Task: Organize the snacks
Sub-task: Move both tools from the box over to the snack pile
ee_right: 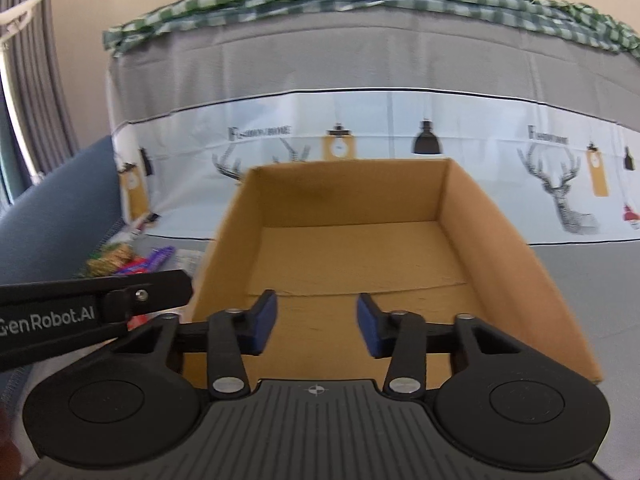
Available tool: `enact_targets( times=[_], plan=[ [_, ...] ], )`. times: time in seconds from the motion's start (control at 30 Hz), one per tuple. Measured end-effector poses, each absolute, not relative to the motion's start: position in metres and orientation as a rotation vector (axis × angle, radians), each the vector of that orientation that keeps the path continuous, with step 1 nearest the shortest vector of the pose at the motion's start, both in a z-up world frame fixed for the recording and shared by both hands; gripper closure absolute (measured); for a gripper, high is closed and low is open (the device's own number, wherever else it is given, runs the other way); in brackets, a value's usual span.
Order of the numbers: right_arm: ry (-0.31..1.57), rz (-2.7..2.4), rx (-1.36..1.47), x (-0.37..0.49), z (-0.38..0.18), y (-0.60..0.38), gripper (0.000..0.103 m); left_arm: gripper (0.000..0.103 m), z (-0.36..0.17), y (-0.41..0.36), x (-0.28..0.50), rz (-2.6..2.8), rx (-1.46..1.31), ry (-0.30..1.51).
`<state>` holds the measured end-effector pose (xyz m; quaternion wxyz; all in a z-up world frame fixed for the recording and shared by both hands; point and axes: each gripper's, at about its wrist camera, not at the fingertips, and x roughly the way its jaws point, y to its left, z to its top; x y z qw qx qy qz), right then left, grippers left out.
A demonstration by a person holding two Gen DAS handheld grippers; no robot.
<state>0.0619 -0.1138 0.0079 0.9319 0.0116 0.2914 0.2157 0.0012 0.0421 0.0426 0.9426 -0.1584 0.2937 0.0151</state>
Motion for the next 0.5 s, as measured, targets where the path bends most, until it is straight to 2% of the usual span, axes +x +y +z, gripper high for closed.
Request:
enact_targets(
  times=[0.23, 0.4, 0.5],
  plan=[
    [0.65, 0.551, 0.066, 0.053, 0.031, -0.047, 0.066, 0.092, 0.059, 0.133, 0.012, 0.072, -0.353, 0.637],
    [0.668, 0.649, 0.039, 0.029, 0.025, 0.004, 0.065, 0.091, 0.023, 0.197, -0.001, 0.199, -0.458, 0.726],
    [0.746, 0.666, 0.033, 0.011, 0.005, 0.021, 0.065, 0.089, 0.006, 0.221, -0.002, 0.236, -0.505, 0.78]
  ],
)
